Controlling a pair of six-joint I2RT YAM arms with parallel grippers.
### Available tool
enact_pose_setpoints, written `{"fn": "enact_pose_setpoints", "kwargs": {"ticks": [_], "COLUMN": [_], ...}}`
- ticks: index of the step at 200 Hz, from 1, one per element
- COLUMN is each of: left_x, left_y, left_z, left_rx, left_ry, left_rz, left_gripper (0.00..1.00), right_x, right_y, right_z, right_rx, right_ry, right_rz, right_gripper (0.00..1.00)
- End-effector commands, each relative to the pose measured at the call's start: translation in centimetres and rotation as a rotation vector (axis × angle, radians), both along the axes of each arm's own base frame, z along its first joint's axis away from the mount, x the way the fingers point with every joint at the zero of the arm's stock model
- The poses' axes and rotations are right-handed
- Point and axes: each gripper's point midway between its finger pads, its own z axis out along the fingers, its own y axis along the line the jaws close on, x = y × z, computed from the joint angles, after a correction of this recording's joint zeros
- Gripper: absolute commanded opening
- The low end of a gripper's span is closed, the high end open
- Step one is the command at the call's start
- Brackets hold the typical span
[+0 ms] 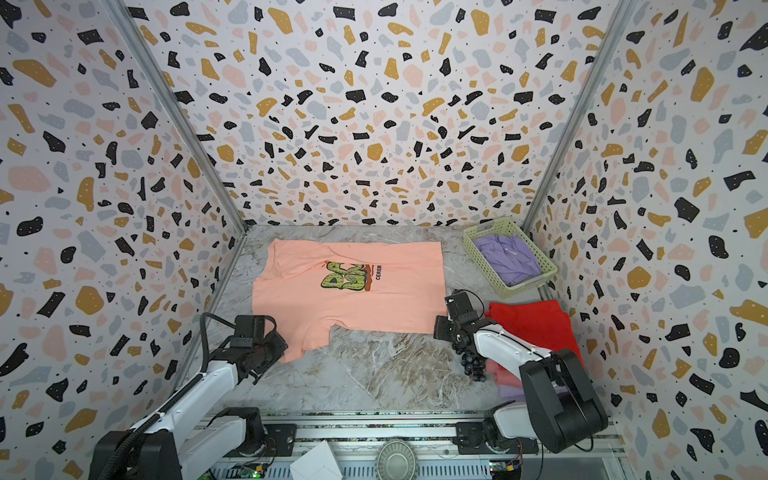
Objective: Fold and stack the t-shirts
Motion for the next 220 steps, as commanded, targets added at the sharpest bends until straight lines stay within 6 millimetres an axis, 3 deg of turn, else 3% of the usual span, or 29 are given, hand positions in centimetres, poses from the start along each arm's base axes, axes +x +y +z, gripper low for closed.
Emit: {"fn": "enact_pose_setpoints", "kwargs": {"ticks": [1,31,44,72,85,102,138,184,220], "left_x": [0.4,0.7,0.9,1.4,1.8,2.9,7.2,14.9,20.5], "left_y": [-0.4,-0.2,-0.2,0.1,0.1,0.5,0.4,0.1,-0.3], "left_z": [0.7,1.5,2.0,4.1,5.9,8.7,13.6,19.1,19.1], "left_rx": [-0.002,0.009,0.01,0.037,0.054,0.104,0.173,0.236,0.275], "left_ry": [-0.022,-0.046,-0.06,-0.099,-0.133,-0.189,-0.301,-0.45,-0.452], "left_rz": [-0.031,-0.027,-0.03,-0.036,-0.059,-0.089,-0.154,-0.21,-0.271], "left_gripper": [0.0,0.0,0.0,0.0,0.0,0.0,0.0,0.0,0.0], "right_x": [-0.8,-1.1,-0.8,0.7,1.4,2.4,5.9,11.8,15.9], "right_y": [0.0,0.4,0.3,0.1,0.1,0.3,1.0,0.1,0.2], "right_z": [-1.9,-2.2,-1.7,2.2,4.3,6.4,8.7,10.3,9.3], "right_rx": [-0.043,-0.08,-0.081,-0.074,-0.064,-0.03,0.024,0.101,0.152], "right_ry": [0.087,0.097,0.073,-0.06,-0.12,-0.18,-0.247,-0.292,-0.262], "right_rz": [0.008,0.011,0.009,-0.006,-0.014,-0.016,-0.023,-0.059,-0.044], "right_gripper": [0.45,0.36,0.22,0.08,0.01,0.0,0.0,0.0,0.0]}}
